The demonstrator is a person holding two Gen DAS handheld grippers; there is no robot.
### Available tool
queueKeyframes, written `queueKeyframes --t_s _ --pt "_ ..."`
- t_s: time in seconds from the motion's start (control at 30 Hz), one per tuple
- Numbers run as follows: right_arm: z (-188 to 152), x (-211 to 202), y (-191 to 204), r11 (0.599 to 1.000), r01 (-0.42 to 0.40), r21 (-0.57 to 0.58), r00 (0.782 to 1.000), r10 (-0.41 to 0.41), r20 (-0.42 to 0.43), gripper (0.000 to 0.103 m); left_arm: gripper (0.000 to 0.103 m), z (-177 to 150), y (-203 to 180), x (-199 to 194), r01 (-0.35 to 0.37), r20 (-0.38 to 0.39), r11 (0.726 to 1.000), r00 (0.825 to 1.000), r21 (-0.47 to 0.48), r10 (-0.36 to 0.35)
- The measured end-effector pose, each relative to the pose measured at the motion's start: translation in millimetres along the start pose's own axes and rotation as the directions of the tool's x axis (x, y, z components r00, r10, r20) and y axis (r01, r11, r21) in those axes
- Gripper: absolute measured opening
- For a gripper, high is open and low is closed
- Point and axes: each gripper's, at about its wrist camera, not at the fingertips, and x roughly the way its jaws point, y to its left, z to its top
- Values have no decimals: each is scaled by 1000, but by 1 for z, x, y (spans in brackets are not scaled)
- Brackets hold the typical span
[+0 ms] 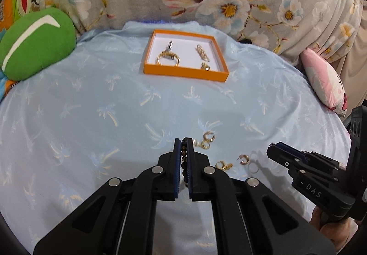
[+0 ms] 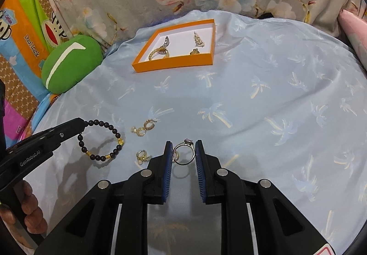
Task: Organize jewelry
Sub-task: 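Carry the ring and bracelet into the orange box and open both tools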
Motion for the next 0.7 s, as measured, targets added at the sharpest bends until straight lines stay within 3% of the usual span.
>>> queueKeyframes --t_s 0.33,0.7 --pt "72 12 10 997 1 -77 997 5 73 18 4 59 3 -3 -49 90 997 995 54 44" --pt "181 111 4 995 -44 -93 996 51 68 18 4 173 18 85 -68 141 997 988 45 61"
